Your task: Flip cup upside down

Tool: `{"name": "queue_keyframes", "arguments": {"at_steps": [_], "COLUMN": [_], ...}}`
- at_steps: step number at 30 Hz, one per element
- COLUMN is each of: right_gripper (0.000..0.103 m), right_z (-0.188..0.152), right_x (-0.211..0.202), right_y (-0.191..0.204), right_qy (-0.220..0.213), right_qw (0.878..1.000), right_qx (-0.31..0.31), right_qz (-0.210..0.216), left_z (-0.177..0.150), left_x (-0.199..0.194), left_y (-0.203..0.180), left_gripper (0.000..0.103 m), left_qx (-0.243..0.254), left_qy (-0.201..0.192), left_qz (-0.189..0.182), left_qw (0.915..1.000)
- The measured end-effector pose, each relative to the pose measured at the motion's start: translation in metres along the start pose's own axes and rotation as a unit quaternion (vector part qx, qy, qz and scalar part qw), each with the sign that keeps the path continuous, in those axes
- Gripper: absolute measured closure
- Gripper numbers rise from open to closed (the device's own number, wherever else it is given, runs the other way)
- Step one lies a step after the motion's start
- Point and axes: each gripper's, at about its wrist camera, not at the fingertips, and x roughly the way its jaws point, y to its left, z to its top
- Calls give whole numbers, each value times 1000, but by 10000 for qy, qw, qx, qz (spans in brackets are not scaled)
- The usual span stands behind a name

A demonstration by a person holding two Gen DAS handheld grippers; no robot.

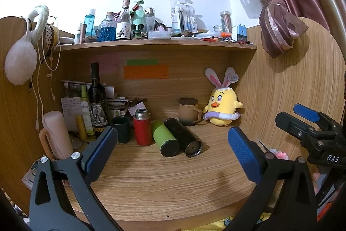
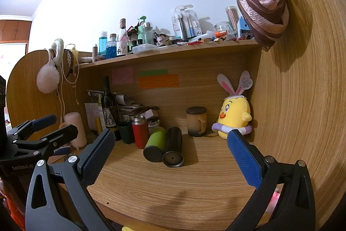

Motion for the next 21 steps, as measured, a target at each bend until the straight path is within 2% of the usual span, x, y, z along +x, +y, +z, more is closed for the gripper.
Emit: {"name": "queue_keyframes", "arguments": {"at_steps": [21], "right_gripper": [0], "right_z": [-1], "right_x": [1], "right_y": [1], "right_qy": [12], "right_qw": [10000], "right_qx": [-10], "right_qz": [4], "left_z": [0], "left_x": [0], "left_y": [3], "left_gripper": [0], "left_qx": [-33], "left_qy": [11], "left_qz": [8], "left_qw": [10000]}}
